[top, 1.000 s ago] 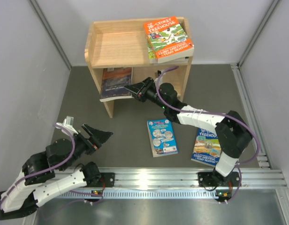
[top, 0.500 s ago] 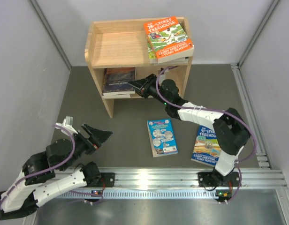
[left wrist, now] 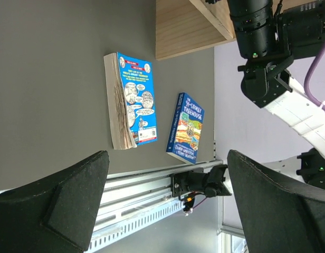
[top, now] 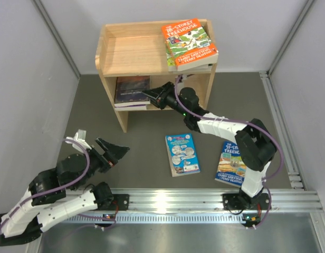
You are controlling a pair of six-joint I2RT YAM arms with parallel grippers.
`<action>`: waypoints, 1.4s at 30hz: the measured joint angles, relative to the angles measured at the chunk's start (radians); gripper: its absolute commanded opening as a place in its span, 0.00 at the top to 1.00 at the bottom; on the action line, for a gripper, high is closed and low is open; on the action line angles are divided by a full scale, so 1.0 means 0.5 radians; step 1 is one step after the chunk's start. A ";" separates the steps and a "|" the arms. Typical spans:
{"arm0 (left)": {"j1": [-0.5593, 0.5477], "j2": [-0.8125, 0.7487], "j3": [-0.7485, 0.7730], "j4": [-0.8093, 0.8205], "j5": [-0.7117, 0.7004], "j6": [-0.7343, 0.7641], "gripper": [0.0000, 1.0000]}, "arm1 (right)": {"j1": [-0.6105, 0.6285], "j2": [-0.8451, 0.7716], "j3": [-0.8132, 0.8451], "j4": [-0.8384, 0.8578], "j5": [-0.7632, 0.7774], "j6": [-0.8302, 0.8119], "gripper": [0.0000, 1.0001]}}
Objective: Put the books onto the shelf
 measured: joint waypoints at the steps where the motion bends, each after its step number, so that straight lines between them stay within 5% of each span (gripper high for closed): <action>1: 0.000 0.010 -0.002 0.005 0.001 0.000 0.01 | 0.001 -0.004 -0.011 0.007 -0.014 0.003 0.80; 2: 0.000 0.019 -0.003 0.009 0.001 0.000 0.01 | 0.002 -0.008 -0.029 0.018 -0.036 0.005 0.68; 3: 0.000 0.030 -0.007 0.011 0.001 0.000 0.01 | 0.002 -0.014 -0.043 0.029 -0.060 0.012 0.45; 5: 0.000 0.050 -0.016 0.014 0.002 0.000 0.01 | 0.002 -0.037 -0.074 0.073 -0.116 0.039 0.31; 6: 0.000 0.060 -0.026 0.023 0.002 0.000 0.01 | 0.002 -0.065 -0.082 0.092 -0.141 0.045 0.11; 8: 0.000 0.075 -0.047 0.036 0.002 0.000 0.01 | -0.008 -0.135 -0.124 0.101 -0.188 0.059 0.00; 30: 0.000 0.161 -0.218 0.188 -0.022 -0.029 0.01 | -0.102 -1.006 -0.565 -1.092 -0.474 -0.431 0.00; 42: 0.000 0.658 0.015 0.176 -0.103 0.001 0.01 | -0.093 -1.329 -0.710 -1.325 -0.488 -0.723 0.00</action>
